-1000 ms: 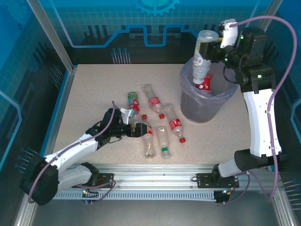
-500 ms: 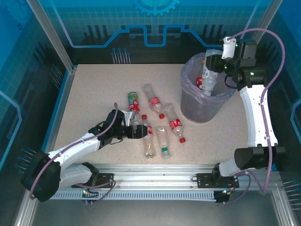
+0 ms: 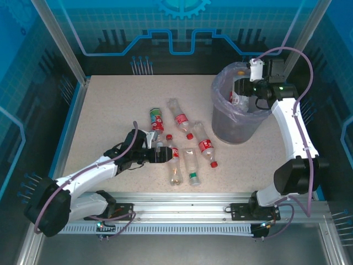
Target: Put the plastic bottles in the bin
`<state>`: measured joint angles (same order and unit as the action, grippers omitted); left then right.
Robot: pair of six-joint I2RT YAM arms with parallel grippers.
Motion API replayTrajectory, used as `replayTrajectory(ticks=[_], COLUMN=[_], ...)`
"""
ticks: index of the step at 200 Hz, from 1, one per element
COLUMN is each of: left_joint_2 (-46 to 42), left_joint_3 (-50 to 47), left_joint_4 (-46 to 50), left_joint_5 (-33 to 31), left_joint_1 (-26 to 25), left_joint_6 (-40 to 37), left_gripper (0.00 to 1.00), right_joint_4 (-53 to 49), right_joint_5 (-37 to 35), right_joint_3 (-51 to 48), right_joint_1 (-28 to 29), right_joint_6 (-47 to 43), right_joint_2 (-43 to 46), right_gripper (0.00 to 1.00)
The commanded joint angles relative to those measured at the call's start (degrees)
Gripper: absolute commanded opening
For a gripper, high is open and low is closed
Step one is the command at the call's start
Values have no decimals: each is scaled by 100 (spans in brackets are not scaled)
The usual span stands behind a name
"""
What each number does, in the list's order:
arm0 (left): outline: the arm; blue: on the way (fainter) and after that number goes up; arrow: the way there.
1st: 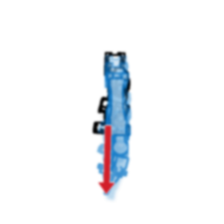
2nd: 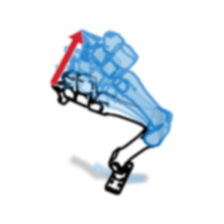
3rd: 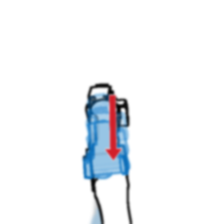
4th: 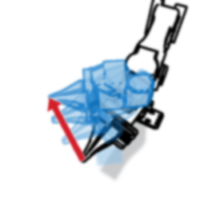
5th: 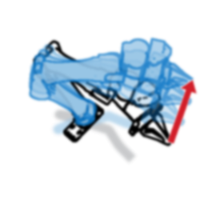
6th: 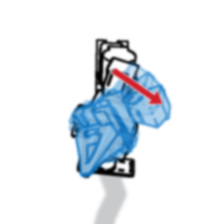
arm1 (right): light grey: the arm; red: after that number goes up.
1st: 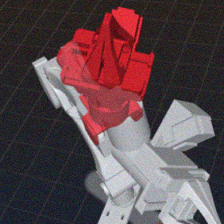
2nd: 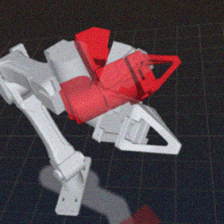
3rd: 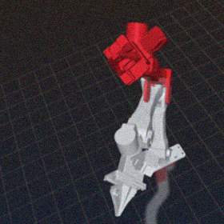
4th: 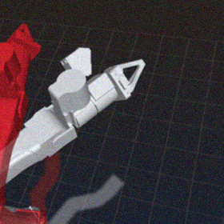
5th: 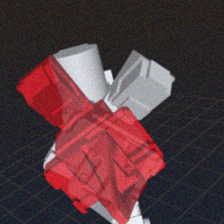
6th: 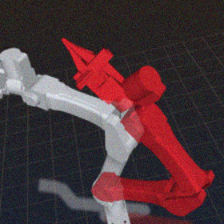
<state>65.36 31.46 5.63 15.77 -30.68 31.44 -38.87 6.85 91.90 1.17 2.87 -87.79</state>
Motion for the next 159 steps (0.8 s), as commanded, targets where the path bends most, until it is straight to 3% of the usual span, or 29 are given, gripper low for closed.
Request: replayTrajectory(ticks=[1, 69, 116, 159], left_joint_2=[48, 101, 92, 49], left_joint_3=[195, 167, 178, 192], left_joint_4=[90, 125, 129, 235], left_joint_5=[-90, -134, -152, -162], left_joint_1=[-72, -93, -90, -111], left_joint_6=[36, 49, 52, 90], left_gripper=[99, 99, 99, 99], right_joint_4=[-406, -600, -529, -343], right_joint_5=[193, 515, -625, -848], right_joint_3=[-318, -279, 229, 150], right_joint_1=[115, 235, 25, -479], right_joint_6=[-124, -43, -23, 140], right_joint_2=[-257, -401, 307, 643], right_gripper=[51, 53, 53, 54])
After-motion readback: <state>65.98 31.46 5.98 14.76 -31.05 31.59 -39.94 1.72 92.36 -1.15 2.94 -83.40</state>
